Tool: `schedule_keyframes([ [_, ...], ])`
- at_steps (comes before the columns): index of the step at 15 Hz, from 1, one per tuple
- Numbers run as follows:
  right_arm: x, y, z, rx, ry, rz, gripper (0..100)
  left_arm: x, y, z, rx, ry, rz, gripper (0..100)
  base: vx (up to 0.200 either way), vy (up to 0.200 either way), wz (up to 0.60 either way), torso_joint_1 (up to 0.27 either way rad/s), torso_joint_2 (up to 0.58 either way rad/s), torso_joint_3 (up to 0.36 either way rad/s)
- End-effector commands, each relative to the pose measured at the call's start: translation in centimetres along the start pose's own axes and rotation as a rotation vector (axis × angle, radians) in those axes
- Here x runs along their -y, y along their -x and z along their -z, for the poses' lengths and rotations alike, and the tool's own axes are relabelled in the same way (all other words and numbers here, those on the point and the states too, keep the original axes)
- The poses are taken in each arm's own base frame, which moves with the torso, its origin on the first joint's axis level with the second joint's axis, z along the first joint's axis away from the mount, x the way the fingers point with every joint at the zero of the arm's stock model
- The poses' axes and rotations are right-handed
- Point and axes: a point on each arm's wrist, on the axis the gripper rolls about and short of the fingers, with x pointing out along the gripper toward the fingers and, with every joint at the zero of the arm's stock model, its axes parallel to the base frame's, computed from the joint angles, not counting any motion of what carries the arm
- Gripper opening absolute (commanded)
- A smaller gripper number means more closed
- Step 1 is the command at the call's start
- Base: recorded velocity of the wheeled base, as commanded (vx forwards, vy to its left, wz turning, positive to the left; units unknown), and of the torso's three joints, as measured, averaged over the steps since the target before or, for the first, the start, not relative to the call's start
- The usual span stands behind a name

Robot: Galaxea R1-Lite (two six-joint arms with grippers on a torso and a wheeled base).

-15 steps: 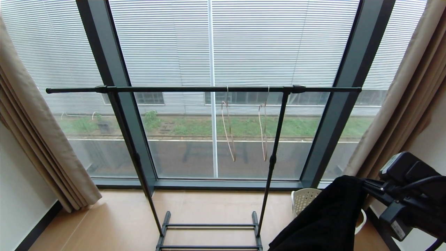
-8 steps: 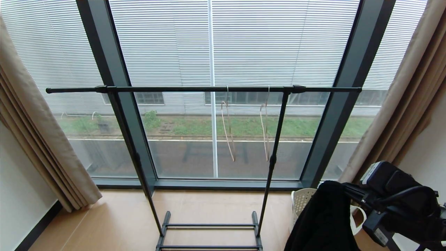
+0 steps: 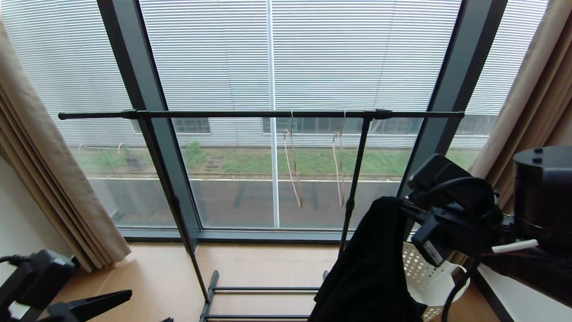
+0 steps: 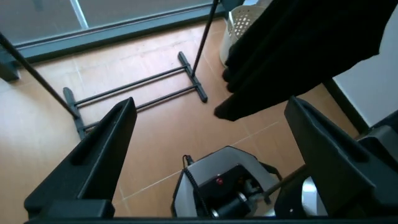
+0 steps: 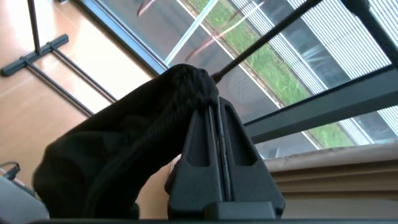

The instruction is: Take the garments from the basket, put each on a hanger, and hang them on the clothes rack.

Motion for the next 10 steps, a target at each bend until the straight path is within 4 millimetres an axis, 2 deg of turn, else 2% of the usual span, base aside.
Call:
schedule_keyframes([
  [1,-1.6,-3.0,-1.8,-0.032,-0.006,0.005,0,-0.3,-5.3,-1.5,-0.11,0.082,0.021,100,0.0,0.0,0.0,0.0,0.0,0.0],
  [3,-3.2,-5.2,-4.8,-0.12,-0.099,0.052,0,0.3,-6.9,-3.1,-0.101,0.215,0.038,100,0.0,0.0,0.0,0.0,0.0,0.0],
  [4,-3.5,-5.6,-5.9,-0.167,-0.136,0.045,0,0.5,-7.6,-3.6,-0.102,0.218,0.038,100,0.0,0.0,0.0,0.0,0.0,0.0],
  [7,-3.7,-6.2,-9.6,-0.334,-0.304,0.032,0,1.6,-9.5,-4.0,-0.13,0.195,0.023,100,0.0,0.0,0.0,0.0,0.0,0.0],
  [10,-4.8,-6.5,-11.6,-0.419,-0.455,0.027,0,3.7,-10.8,-4.0,-0.169,0.208,0.087,100,0.0,0.0,0.0,0.0,0.0,0.0],
])
